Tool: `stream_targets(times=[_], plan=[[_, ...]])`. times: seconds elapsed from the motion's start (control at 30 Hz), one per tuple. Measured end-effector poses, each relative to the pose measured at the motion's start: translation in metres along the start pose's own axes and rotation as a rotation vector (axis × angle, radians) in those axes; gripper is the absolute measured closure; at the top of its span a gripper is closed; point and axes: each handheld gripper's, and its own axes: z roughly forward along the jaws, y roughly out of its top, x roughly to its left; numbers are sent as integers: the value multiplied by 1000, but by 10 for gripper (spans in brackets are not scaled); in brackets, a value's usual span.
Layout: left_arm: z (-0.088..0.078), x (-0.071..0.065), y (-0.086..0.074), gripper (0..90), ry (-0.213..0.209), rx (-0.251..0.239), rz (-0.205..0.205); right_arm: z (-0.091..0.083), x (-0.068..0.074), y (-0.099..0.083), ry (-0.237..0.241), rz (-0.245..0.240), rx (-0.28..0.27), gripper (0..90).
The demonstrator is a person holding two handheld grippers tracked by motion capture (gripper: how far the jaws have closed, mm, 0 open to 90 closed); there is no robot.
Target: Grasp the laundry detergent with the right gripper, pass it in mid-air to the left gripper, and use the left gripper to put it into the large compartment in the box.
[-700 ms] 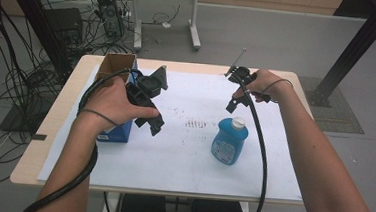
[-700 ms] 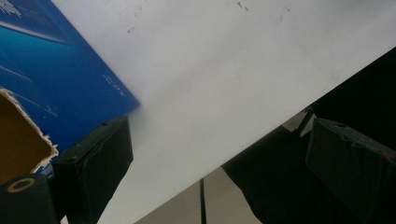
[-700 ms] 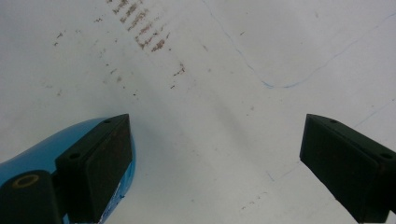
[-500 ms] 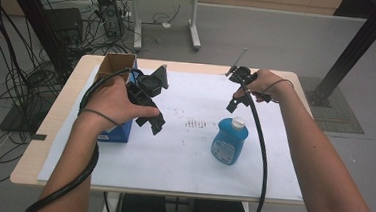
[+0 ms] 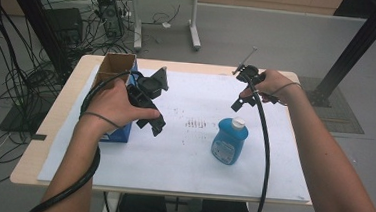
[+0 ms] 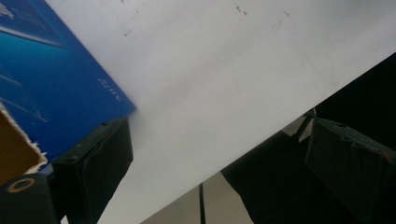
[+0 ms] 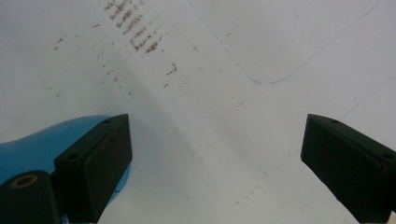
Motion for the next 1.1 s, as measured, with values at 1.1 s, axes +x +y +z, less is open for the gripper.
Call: stream_targets(times=[1.1], plan=[[26, 3, -15, 75, -33, -71, -65, -17, -14, -67, 0, 65, -128, 82]])
